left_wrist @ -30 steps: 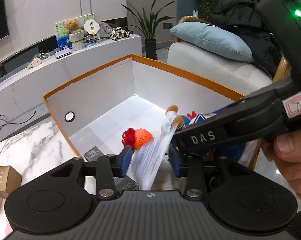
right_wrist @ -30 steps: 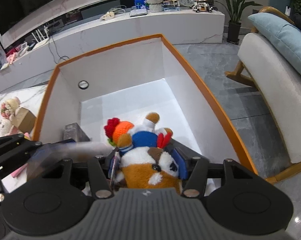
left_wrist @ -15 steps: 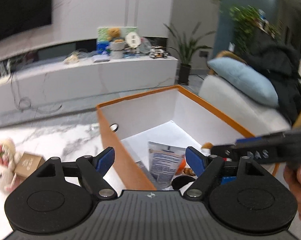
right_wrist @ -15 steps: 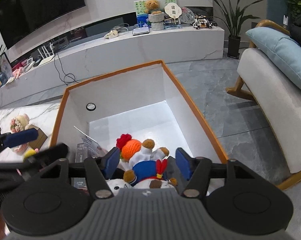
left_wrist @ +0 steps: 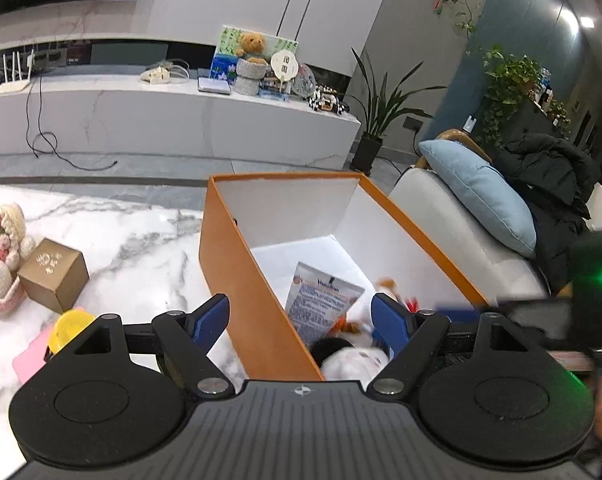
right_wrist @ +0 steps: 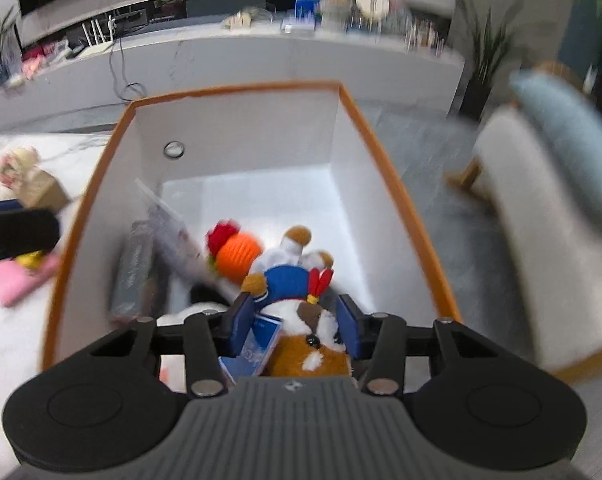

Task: Organize objects
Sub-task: 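Lower the lotion tube into the box and open the left tool while the right tool releases the plush dog, then withdraw both tools from the box back over the table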

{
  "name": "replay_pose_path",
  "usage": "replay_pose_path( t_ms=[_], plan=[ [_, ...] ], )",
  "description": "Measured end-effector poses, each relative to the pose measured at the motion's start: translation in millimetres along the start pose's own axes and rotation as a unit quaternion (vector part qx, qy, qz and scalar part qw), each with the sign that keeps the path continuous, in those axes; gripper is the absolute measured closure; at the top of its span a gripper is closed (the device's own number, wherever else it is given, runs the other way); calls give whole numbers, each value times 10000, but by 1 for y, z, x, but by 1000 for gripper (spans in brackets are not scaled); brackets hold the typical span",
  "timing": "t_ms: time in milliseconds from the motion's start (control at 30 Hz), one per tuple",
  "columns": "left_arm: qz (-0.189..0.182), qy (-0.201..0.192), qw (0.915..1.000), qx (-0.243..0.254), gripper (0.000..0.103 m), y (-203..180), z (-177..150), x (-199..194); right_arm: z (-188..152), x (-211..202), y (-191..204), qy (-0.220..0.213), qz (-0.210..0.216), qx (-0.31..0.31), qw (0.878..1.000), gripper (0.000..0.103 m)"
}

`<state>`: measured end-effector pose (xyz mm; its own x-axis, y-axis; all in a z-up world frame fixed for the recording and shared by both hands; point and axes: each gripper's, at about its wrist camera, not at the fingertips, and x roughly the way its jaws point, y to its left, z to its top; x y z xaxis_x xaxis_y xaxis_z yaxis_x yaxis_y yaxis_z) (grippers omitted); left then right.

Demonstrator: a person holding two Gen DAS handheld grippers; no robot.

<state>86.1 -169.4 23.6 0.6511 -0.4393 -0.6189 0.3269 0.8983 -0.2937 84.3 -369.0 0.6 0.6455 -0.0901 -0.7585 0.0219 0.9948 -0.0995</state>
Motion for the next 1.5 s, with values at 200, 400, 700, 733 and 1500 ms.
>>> replay_pose_path(
  t_ms=[200, 400, 700, 733, 1500],
  plan=[
    [43, 133, 9999, 40, 11, 12, -9, -2, 17, -9, 25, -601, 899, 34, 9941, 67],
    [84, 313, 9992, -243, 11, 41, -16, -8, 25, 27, 47, 53, 867, 36, 9962, 101],
    [311, 240, 9992, 55, 11, 71, -26, -42, 48, 34, 17, 20, 1036, 1060, 9890, 59],
    [366, 243, 9990, 70, 11, 75, -29, -45, 48, 28, 14, -61, 1211, 1175, 9856, 59],
    [451, 589, 9972, 137, 11, 105, -62, -68, 56, 15, 35, -66, 2170, 1132, 9696, 75]
  ],
)
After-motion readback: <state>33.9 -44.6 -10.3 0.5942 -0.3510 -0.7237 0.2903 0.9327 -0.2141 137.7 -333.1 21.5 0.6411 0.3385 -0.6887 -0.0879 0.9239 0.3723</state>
